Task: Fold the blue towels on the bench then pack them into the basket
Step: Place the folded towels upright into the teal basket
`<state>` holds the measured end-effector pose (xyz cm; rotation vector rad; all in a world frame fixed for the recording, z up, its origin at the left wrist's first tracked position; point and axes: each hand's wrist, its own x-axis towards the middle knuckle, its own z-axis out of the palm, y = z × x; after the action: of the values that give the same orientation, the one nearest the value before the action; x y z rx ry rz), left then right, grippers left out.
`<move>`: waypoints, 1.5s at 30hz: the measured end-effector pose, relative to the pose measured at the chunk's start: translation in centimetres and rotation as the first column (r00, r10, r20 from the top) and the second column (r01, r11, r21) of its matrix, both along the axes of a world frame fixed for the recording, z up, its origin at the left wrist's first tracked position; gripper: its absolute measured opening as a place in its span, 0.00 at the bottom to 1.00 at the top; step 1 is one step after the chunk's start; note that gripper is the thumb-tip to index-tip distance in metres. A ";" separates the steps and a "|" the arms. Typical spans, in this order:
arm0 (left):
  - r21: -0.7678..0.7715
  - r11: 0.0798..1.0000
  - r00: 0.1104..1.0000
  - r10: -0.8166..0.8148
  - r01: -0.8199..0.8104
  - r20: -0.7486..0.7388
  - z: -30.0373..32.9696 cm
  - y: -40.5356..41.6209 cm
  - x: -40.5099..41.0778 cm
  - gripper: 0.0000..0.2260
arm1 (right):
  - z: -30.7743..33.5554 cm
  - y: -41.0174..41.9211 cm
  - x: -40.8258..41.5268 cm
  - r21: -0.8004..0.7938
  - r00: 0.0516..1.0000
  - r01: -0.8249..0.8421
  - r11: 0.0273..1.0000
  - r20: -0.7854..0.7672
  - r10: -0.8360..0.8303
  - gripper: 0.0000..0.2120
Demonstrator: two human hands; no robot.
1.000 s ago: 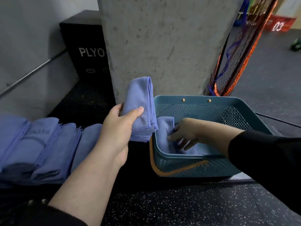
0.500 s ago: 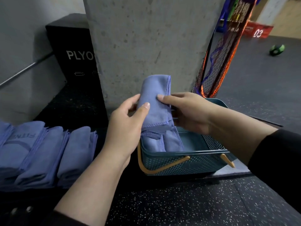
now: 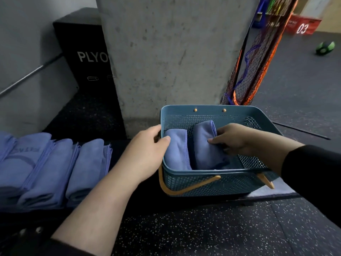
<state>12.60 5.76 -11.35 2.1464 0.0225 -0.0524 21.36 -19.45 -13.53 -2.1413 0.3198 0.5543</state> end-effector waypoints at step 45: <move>0.092 0.861 0.864 0.490 -0.500 0.112 -0.4 21.7 -8.9 0.13 | -5.5 31.1 -7.9 0.017 0.985 -0.162 0.987 0.059 0.161 0.31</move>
<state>3.68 27.47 -11.74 2.1958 0.5424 0.3509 13.48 11.66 -19.01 -2.1695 0.1080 0.5845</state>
